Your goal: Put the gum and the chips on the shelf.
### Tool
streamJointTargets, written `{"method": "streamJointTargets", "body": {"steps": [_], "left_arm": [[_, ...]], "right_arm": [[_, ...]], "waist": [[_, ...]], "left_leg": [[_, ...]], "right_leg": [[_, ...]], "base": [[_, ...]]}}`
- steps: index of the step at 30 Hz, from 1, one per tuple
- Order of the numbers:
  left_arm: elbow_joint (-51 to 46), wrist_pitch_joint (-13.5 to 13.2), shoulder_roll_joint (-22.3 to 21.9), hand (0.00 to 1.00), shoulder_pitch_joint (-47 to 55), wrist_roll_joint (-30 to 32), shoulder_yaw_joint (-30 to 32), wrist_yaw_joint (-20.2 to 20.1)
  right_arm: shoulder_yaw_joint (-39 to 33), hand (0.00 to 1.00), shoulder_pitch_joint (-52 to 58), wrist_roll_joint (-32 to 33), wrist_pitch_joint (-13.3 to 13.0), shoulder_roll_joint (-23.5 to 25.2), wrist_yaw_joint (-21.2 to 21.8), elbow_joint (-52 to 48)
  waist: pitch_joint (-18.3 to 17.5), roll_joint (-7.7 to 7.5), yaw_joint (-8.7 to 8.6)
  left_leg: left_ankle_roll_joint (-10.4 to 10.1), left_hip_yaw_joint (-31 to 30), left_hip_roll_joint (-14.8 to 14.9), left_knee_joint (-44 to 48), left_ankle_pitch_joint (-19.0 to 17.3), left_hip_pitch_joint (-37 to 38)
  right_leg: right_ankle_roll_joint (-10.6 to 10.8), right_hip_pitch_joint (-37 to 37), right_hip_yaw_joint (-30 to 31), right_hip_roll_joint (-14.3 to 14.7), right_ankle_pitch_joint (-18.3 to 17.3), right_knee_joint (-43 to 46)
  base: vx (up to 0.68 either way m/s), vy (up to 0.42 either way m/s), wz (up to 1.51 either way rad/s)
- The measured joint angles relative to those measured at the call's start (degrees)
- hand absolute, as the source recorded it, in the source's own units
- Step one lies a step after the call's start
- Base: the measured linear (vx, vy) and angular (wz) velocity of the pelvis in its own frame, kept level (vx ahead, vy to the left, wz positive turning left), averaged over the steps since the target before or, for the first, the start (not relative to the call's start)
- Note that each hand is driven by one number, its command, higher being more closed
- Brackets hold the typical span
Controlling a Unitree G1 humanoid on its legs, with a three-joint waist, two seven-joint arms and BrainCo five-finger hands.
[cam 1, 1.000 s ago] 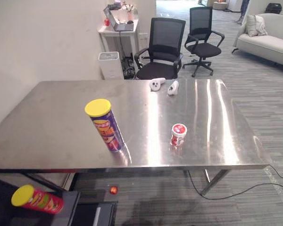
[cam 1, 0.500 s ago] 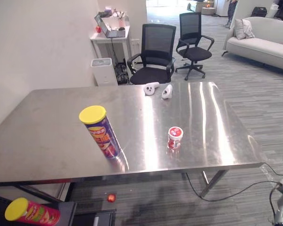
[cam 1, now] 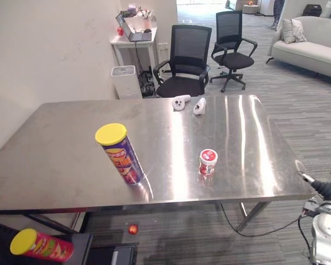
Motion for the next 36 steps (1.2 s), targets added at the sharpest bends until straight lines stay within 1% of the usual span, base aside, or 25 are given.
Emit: {"method": "streamJointTargets", "body": {"steps": [2, 6, 8, 9, 13, 15, 18, 19, 22, 23, 26, 32, 36], "left_arm": [[0.0, 0.0, 0.3, 0.00, 0.2, 0.0, -1.2, -0.1], [0.1, 0.0, 0.5, 0.00, 0.2, 0.0, -3.0, -0.3], [0.4, 0.0, 0.7, 0.00, 0.2, 0.1, -3.4, -0.3], [0.6, 0.0, 0.8, 0.00, 0.2, 0.1, -3.5, -0.3], [1.1, 0.0, 1.0, 0.00, 0.2, 1.9, -4.2, -0.2], [1.2, 0.0, 1.5, 0.00, 0.2, 2.2, -5.3, -0.2], [1.2, 0.0, 1.5, 0.00, -0.1, 2.3, -5.6, -0.2], [1.2, 0.0, 1.5, 0.00, -0.1, 2.3, -5.6, -0.1], [1.2, 0.0, 1.7, 0.00, -0.2, 2.3, -5.7, 0.1], [1.2, 0.0, 1.9, 0.00, -0.3, 2.3, -5.8, 0.2], [1.2, 0.0, 2.2, 0.00, -0.4, 2.3, -5.9, 0.3], [1.2, 0.0, 2.2, 0.00, -0.6, 2.4, -6.0, 0.5], [1.2, 0.0, 2.2, 0.00, -1.1, 2.4, -6.0, 0.6]], "right_arm": [[4.1, 0.00, 1.6, 0.4, -1.4, -0.4, 3.1, -1.1], [9.8, 0.00, 3.3, 2.9, -2.3, -1.8, 6.7, -2.6], [11.9, 0.00, 3.6, 3.5, -3.2, -1.8, 7.6, -3.1], [13.2, 0.00, 3.7, 4.7, -3.4, -1.9, 8.1, -3.5], [17.3, 0.00, 3.8, 5.6, -3.5, -2.5, 9.0, -4.8], [19.9, 0.00, 3.7, 5.6, -3.6, -3.7, 9.9, -4.9], [21.8, 0.00, 3.7, 5.6, -3.7, -3.8, 9.9, -4.9], [22.8, 0.00, 3.5, 5.6, -3.7, -3.9, 9.9, -4.9], [25.6, 0.00, 2.2, 5.6, -3.7, -3.9, 9.9, -4.9], [26.5, 0.00, 1.7, 5.6, -3.7, -3.9, 9.9, -4.9], [27.8, 0.00, 0.8, 5.6, -3.7, -3.9, 9.8, -4.8], [29.6, 0.00, -1.4, 5.5, -3.7, -3.8, 9.5, -4.5], [29.7, 0.00, -2.7, 5.5, -3.7, -3.8, 9.3, -4.0]], "waist": [[0.1, -0.13, -0.02], [0.2, -0.20, 0.02], [0.2, -0.26, 0.01], [0.2, -0.30, -0.01], [0.3, -0.30, 0.02], [0.3, -0.35, 0.46], [0.5, -0.36, 1.04], [0.7, -0.60, 1.09], [1.4, -0.52, 1.07], [1.7, -0.80, 1.15], [2.1, -1.26, 1.43], [2.3, -1.32, 1.50], [2.5, -1.32, 2.64]], "left_leg": [[0.0, 0.0, 0.1, 0.2, 0.0, 0.0], [0.1, -0.1, 0.3, 1.2, -0.5, -0.2], [0.0, -0.1, 0.3, 1.4, -0.6, -0.3], [0.0, -0.1, 0.4, 1.8, -0.8, -0.9], [0.0, -0.2, 0.5, 2.0, -0.7, -1.5], [0.0, -0.4, 0.5, 2.0, -0.7, -1.5], [0.0, -0.5, 0.5, 2.0, -0.7, -1.6], [0.0, -0.7, 0.5, 2.0, -0.7, -1.7], [0.0, -1.4, 0.5, 2.4, -0.7, -2.0], [0.0, -1.6, 0.5, 2.6, -0.7, -2.1], [0.0, -1.8, 0.5, 2.7, -0.7, -2.2], [0.2, -3.2, 0.2, 2.9, -0.6, -3.2], [0.3, -3.7, 0.3, 2.9, -0.6, -3.3]], "right_leg": [[0.0, 0.0, 0.1, 0.0, 0.0, 0.1], [0.0, -0.1, 0.2, 0.0, 0.0, 0.3], [0.0, -0.1, 0.2, 0.0, 0.0, 0.4], [0.0, -0.2, 0.2, 0.0, 0.0, 0.4], [0.0, -0.9, 0.3, 0.1, 0.0, 0.5], [0.0, -0.9, 0.2, 0.2, 0.0, 0.5], [0.0, -0.9, 0.1, 0.3, 0.0, 0.5], [0.0, -0.9, 0.0, 0.3, 0.0, 0.4], [0.0, -0.8, -0.4, 0.3, 0.0, 0.4], [-0.1, -0.7, -0.6, 0.3, 0.0, 0.5], [-0.1, -0.6, -0.9, 0.3, 0.0, 0.5], [-0.1, -0.7, -2.1, 0.0, 0.0, 0.4], [-0.2, -0.5, -2.5, 0.1, -0.1, 0.4]], "base": [[-0.05, -0.039, 0.00], [-0.05, -0.029, -0.01], [-0.06, -0.030, -0.01], [-0.07, -0.032, -0.01], [-0.01, -0.007, 0.00], [0.00, 0.000, 0.00], [0.00, -0.007, 0.01], [-0.01, -0.023, 0.06], [-0.03, -0.024, 0.08], [-0.03, -0.018, 0.07], [-0.03, -0.018, 0.05], [-0.01, -0.015, 0.11], [-0.01, -0.015, 0.06]]}}
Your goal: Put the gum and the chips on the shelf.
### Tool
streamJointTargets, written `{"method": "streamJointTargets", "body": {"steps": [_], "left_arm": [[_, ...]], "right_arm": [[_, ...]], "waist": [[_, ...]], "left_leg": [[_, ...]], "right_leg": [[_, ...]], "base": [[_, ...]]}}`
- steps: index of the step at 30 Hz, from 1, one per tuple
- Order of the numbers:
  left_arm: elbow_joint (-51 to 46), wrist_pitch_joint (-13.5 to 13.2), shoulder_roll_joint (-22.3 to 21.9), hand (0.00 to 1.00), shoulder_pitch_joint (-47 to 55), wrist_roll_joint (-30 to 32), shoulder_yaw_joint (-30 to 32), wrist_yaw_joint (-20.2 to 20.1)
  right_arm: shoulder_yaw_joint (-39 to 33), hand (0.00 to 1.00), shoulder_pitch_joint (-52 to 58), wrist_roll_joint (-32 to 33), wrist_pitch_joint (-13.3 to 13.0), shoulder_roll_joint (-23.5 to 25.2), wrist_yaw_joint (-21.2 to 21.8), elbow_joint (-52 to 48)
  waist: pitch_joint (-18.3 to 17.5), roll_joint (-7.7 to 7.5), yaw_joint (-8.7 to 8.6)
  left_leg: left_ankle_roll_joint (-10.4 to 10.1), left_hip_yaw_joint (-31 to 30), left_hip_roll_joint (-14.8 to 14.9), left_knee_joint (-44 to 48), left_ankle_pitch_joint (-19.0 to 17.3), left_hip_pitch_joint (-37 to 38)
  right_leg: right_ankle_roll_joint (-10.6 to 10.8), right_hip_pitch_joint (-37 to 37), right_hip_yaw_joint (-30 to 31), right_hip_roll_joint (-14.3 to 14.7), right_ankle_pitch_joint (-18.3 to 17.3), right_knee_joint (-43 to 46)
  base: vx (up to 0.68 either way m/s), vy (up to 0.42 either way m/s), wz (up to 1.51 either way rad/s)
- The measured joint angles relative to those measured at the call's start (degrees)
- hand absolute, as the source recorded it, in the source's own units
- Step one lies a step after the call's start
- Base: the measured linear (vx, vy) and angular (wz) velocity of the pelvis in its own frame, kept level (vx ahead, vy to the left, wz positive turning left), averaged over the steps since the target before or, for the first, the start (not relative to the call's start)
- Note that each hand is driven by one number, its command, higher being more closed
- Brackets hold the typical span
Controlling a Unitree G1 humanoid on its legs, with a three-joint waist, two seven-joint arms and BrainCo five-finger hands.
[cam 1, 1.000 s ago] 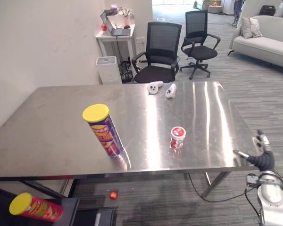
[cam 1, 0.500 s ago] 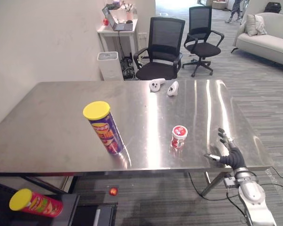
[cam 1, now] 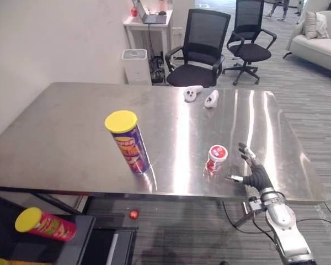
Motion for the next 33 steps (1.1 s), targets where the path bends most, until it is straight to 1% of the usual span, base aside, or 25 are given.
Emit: {"method": "streamJointTargets", "body": {"steps": [3, 8, 12, 19, 22, 27, 33], "left_arm": [[0.0, 0.0, 0.0, 0.00, 0.0, 0.0, 0.0, 0.1], [0.0, 0.0, 0.1, 0.00, 0.0, 0.0, 0.1, 1.0], [0.0, 0.0, 0.2, 0.00, 0.0, 0.0, 0.2, 1.2], [-0.1, 0.0, 0.2, 0.00, -0.3, 0.1, 0.5, 1.4], [-0.1, 0.0, 0.2, 0.00, -0.3, 1.3, 0.6, 1.6], [-0.2, 0.0, 0.2, 0.00, -0.5, 1.6, 0.6, 1.8], [-0.2, 0.0, 0.3, 0.00, -0.8, 1.6, 0.6, 1.8]], "right_arm": [[-0.1, 0.00, -1.4, 0.0, 0.0, 0.0, -1.3, 1.9], [0.0, 0.00, -2.8, 0.0, 0.1, 0.2, -2.2, 2.3], [0.0, 0.00, -3.8, 0.0, 0.1, 0.6, -2.3, 4.1], [0.0, 0.00, -3.9, 0.0, 0.1, 0.7, -2.3, 4.1], [0.1, 0.00, -3.9, 0.0, 0.1, 0.7, -2.3, 4.1], [1.8, 0.00, -3.9, 0.0, 0.1, 0.7, -2.2, 4.4], [2.5, 0.00, -5.0, 0.0, 0.2, 2.4, -2.1, 6.1]], "waist": [[0.1, -0.11, 0.01], [0.4, -0.42, 0.14], [0.6, -0.62, 0.23], [1.3, -0.85, 0.33], [1.4, -0.86, 0.46], [1.6, -0.96, 0.74], [2.4, -1.18, 0.99]], "left_leg": [[0.1, -0.8, -0.1, 0.0, 0.0, 0.0], [0.2, -1.2, -0.2, 0.0, 0.1, -0.4], [0.2, -1.3, -0.2, 0.0, 0.1, -0.5], [0.2, -1.4, -0.3, 0.0, 0.1, -0.6], [0.2, -1.5, -0.3, 0.0, 0.1, -0.6], [0.3, -1.7, -0.3, 0.0, 0.2, -0.7], [0.4, -2.1, -0.3, -0.1, 0.4, -0.8]], "right_leg": [[0.0, 0.6, -0.6, -0.1, 0.0, -0.1], [0.0, 0.5, -0.8, -0.2, 0.0, -0.2], [0.0, 0.5, -0.9, -0.2, 0.0, -0.2], [0.0, 0.5, -1.0, -0.2, 0.0, -0.3], [0.0, 0.5, -1.1, -0.2, 0.0, -0.3], [-0.1, 0.5, -1.2, -0.2, 0.0, -0.3], [-0.3, 0.5, -1.4, -0.1, -0.2, -0.3]], "base": [[0.00, -0.009, 0.12], [-0.01, -0.008, 0.05], [0.00, 0.000, 0.00], [0.00, 0.000, 0.00], [0.00, 0.000, 0.00], [0.00, 0.000, 0.00], [0.00, -0.004, 0.01]]}}
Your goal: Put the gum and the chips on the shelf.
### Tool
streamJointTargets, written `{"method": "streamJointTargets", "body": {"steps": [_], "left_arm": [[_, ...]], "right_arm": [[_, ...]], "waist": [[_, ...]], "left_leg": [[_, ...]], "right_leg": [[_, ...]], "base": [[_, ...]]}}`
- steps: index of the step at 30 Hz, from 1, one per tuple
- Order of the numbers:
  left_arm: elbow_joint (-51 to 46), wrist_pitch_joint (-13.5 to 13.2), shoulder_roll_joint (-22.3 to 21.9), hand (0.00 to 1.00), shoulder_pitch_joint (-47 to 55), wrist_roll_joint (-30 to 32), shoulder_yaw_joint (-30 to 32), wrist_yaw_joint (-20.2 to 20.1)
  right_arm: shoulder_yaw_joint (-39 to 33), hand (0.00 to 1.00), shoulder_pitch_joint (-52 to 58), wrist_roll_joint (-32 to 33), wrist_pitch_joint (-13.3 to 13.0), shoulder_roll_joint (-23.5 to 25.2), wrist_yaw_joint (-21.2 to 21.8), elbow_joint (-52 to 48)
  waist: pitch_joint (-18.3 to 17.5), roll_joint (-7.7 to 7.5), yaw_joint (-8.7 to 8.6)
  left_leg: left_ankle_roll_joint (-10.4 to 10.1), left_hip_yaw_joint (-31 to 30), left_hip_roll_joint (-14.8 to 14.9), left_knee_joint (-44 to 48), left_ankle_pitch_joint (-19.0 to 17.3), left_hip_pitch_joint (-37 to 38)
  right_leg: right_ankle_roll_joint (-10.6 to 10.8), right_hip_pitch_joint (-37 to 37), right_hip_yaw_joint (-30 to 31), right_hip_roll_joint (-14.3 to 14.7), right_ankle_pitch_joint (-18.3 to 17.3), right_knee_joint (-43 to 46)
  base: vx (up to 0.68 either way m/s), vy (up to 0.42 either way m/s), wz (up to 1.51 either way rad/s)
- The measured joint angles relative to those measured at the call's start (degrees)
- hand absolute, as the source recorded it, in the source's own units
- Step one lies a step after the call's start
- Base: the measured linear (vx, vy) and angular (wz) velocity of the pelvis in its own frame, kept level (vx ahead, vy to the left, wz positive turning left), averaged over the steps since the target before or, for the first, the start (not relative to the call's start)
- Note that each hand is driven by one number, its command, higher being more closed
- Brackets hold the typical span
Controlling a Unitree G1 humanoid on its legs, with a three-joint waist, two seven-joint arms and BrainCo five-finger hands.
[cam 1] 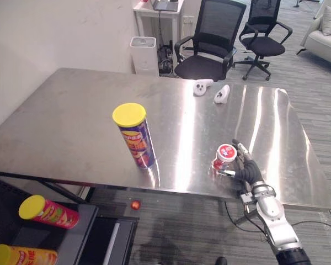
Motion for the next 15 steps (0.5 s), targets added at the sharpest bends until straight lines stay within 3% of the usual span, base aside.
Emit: {"method": "streamJointTargets", "body": {"steps": [4, 5, 15], "left_arm": [[-0.2, 0.0, 0.1, 0.00, -0.2, 0.0, 0.2, 0.0], [-0.2, 0.0, 0.1, 0.00, -0.2, 0.0, 0.3, 0.0], [-0.2, 0.0, 0.1, 0.00, -0.2, 0.0, 0.4, 0.5]], "right_arm": [[0.1, 0.00, 0.0, 0.0, 0.0, 0.0, 0.0, 0.0], [0.3, 1.00, -0.1, 0.0, 0.1, 0.0, -0.1, 0.1], [1.6, 1.00, -2.6, 0.0, 0.1, 0.2, -1.6, 1.7]], "waist": [[0.4, -0.22, 0.64], [0.4, -0.26, 0.65], [0.5, -0.36, 0.83]], "left_leg": [[0.0, -0.2, 0.0, 0.0, 0.0, 0.0], [0.0, -0.4, 0.0, 0.0, 0.0, -0.1], [0.1, -1.0, 0.0, 0.0, 0.2, -0.7]], "right_leg": [[0.0, 0.0, 0.0, 0.0, 0.0, 0.0], [0.0, 0.0, -0.1, 0.0, 0.0, 0.0], [0.0, 0.0, -0.7, 0.0, 0.0, 0.0]], "base": [[0.00, 0.000, 0.00], [0.00, -0.007, 0.05], [0.00, -0.010, 0.03]]}}
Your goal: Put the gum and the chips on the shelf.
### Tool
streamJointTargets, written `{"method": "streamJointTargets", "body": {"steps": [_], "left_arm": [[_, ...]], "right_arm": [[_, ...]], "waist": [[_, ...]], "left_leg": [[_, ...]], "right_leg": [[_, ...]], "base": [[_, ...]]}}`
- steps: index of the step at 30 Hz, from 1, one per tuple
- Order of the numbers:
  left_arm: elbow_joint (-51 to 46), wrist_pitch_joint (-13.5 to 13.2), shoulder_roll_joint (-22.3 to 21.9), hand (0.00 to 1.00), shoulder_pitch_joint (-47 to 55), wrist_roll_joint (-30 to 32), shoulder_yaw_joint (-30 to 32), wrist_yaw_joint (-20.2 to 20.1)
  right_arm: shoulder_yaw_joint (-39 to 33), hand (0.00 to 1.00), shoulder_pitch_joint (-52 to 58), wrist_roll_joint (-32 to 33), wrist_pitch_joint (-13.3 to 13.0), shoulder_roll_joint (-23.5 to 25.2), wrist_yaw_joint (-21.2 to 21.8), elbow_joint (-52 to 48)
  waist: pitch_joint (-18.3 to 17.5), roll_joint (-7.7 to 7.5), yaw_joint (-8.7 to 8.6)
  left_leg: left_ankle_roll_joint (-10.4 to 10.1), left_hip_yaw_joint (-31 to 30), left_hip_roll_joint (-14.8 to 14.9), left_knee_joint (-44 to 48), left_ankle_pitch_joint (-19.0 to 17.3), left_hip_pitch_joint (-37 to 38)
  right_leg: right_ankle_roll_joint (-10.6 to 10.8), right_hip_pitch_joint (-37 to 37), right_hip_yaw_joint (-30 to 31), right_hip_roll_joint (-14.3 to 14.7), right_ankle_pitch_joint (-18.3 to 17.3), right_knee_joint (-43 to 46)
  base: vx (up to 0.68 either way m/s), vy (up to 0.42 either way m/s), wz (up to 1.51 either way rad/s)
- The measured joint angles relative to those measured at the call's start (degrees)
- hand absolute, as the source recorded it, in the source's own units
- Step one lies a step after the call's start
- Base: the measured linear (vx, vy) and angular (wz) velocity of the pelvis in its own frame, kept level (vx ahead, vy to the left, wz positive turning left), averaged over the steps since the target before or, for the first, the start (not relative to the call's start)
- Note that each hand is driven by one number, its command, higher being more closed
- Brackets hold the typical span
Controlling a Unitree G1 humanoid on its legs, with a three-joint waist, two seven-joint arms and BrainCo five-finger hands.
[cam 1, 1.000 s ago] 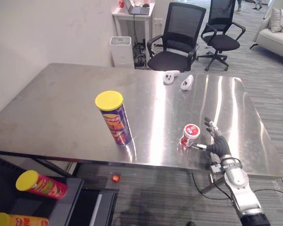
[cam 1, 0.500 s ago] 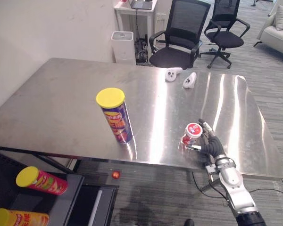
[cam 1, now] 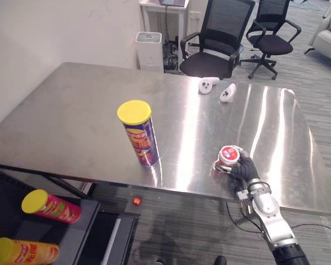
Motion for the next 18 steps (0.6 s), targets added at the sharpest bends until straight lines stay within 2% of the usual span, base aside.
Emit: {"method": "streamJointTargets", "body": {"steps": [18], "left_arm": [[-0.3, 0.1, 0.0, 0.00, 0.0, 0.4, 0.1, 0.6]], "right_arm": [[-0.3, 1.00, -0.3, -0.5, 0.3, 0.2, -0.8, 0.1]], "waist": [[0.1, -0.12, 0.29]], "left_leg": [[0.0, -0.1, 0.1, 0.1, 0.0, 1.3]], "right_leg": [[-0.2, 1.1, 0.0, -0.1, -0.1, 0.7]], "base": [[0.00, 0.000, 0.00]]}}
